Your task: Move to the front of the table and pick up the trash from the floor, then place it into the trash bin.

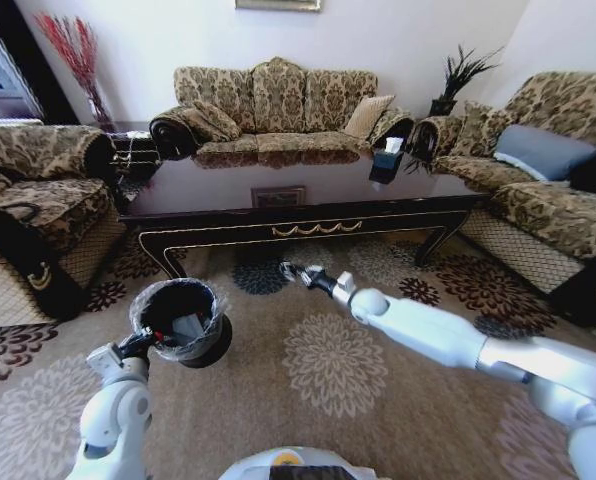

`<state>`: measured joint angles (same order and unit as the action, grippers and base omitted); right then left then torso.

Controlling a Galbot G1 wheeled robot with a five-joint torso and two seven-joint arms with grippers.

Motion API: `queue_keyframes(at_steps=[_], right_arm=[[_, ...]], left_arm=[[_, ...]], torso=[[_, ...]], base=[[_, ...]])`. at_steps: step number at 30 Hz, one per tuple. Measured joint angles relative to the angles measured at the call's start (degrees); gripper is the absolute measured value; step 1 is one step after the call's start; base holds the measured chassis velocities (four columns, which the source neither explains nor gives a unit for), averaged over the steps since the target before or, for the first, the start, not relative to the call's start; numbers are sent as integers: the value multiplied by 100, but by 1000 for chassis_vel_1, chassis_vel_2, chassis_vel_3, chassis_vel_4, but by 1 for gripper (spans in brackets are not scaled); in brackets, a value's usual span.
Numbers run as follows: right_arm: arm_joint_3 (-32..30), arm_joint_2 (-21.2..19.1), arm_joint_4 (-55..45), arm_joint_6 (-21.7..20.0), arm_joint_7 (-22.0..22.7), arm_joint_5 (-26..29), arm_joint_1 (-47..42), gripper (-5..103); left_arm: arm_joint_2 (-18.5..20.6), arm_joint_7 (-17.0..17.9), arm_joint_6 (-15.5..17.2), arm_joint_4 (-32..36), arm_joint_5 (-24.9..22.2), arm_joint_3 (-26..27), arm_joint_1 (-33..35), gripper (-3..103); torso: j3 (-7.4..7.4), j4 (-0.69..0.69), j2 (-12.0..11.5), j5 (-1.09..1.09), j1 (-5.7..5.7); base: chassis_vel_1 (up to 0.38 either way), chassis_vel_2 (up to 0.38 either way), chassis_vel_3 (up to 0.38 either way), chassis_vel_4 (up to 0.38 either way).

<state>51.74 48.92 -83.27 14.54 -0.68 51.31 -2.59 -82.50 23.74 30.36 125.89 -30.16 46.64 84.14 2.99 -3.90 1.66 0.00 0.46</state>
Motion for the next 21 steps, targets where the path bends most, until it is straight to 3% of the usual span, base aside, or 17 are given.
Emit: queue_keyframes(at_steps=[11,15,21], right_arm=[[938,883,-776,-35,221,515,1318,4],[1277,1710,-785,-34,238,524,1586,4],[1638,2380,-494,17,211,351,1661,4]], left_arm=[[11,-5,0,-2,-10,10,-64,3],[19,-6,0,-28,-28,24,-102,3],[21,-8,0,-16,-53,41,-119,3]], torso=[[0,0,0,-1,0],[0,1,0,-2,0],[0,4,0,-2,0]], base=[[0,0,0,0],[0,0,0,0],[0,0,0,0]])
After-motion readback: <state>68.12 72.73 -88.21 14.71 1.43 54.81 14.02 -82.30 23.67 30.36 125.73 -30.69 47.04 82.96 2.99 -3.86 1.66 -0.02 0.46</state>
